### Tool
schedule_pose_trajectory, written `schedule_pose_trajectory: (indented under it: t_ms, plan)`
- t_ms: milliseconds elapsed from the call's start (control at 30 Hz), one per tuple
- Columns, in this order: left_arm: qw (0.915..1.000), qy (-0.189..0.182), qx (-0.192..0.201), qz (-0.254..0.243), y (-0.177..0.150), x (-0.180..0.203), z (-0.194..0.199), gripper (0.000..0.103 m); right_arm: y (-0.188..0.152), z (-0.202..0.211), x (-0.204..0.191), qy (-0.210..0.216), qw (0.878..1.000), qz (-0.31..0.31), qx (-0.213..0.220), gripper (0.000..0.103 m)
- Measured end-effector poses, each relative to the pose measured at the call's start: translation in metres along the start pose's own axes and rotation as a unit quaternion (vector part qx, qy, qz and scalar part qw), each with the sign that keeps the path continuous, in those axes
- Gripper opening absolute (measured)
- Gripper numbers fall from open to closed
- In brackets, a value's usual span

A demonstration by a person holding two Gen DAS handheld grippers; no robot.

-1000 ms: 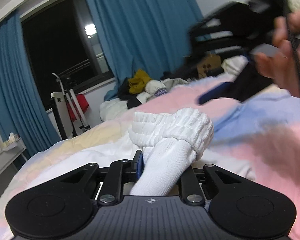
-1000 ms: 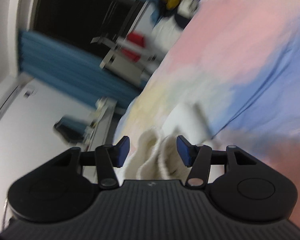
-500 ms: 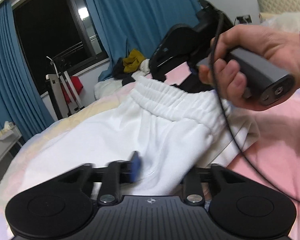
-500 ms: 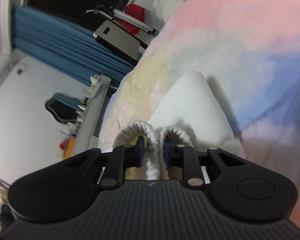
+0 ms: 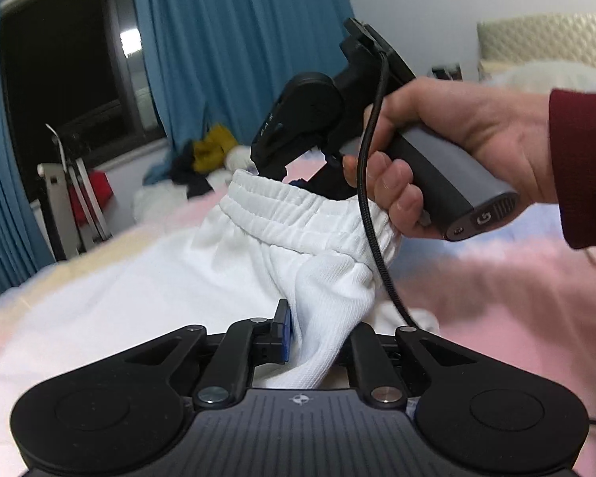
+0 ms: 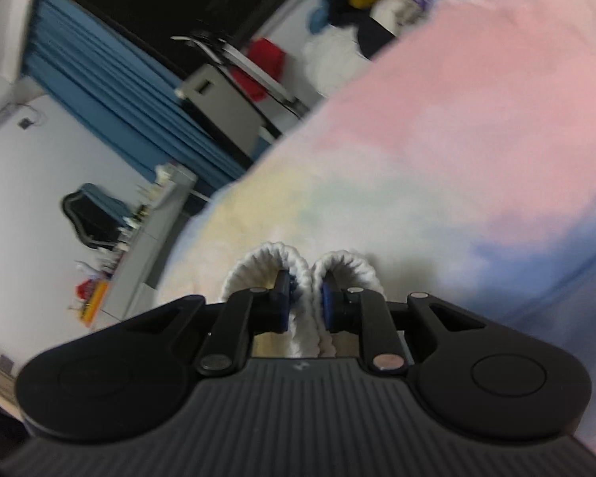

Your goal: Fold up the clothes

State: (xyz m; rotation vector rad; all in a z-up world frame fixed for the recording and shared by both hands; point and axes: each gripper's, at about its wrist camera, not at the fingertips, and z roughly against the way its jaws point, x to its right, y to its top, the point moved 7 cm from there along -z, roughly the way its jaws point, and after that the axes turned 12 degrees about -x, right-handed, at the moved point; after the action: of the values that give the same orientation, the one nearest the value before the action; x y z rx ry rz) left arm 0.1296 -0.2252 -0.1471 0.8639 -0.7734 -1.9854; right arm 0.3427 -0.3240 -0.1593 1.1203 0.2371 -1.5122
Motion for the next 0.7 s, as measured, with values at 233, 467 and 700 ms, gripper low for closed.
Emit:
schedule_pose_trajectory:
  t_ms: [233, 467, 700]
  plan:
    - [0.9999, -0.009, -0.005, 0.01, -0.013, 0.01, 0.005, 0.014, -0.004, -0.005, 0.004, -0.008, 1.0, 0.003, -0.004, 0.02]
    - [0.9994, -0.006, 0.001, 0.033, -0.012, -0.001, 0.03, 0.059, -0.012, 0.018, -0.012, -0.058, 0.997, 0.043, 0.015, 0.033]
    - [0.9966, -0.007, 0.012, 0.082, -0.009, -0.031, 0.082, 0.076, -0.039, 0.064, -0.042, -0.136, 0.982, 0.119, 0.059, 0.066]
